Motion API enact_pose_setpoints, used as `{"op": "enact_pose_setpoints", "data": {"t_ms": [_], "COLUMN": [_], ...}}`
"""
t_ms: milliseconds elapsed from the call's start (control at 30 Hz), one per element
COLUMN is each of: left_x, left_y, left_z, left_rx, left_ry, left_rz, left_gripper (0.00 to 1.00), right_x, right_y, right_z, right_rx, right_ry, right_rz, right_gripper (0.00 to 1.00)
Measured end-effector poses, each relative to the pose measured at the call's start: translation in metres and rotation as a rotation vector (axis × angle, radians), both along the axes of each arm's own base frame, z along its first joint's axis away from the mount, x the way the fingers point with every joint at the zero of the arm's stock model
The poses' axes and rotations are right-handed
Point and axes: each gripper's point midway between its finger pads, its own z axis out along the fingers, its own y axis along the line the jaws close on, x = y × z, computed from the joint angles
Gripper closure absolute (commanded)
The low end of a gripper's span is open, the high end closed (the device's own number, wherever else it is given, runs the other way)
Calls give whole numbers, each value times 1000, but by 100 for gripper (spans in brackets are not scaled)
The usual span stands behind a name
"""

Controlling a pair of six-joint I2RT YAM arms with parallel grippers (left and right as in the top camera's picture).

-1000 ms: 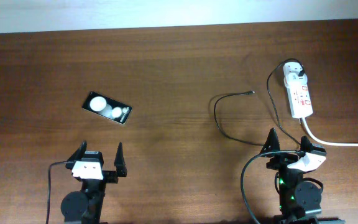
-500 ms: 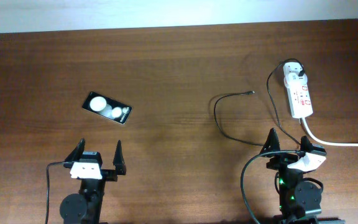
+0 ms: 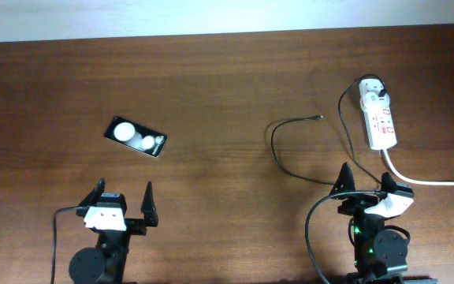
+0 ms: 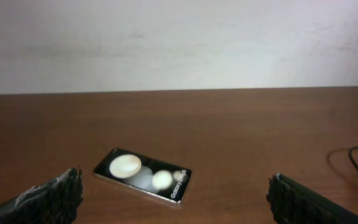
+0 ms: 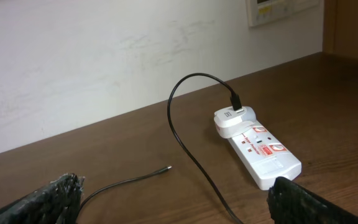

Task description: Plug charger to phone and switch on socket

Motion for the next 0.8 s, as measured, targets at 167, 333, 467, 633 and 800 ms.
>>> {"op": "enact_pose_setpoints", "data": {"t_ms": [167, 333, 467, 633, 800], "left_x": [-13, -14, -5, 20, 41], "left_y": [0, 0, 0, 0, 0], "left_z": [27, 27, 25, 22, 10], "left_rx": [0, 0, 0, -1, -2], "left_ry": [0, 21, 97, 252, 491], "left_rz": [0, 0, 0, 0, 0], "left_gripper": [1, 1, 1, 1, 1], "right_x": [0, 0, 0, 0, 0], "right_y": [0, 0, 0, 0, 0], "right_z": [0, 0, 0, 0, 0], "right_rx": [0, 0, 0, 0, 0], "right_ry": [0, 0, -1, -1, -1], "right_rz": [0, 0, 0, 0, 0], "right_gripper": [1, 1, 1, 1, 1]}}
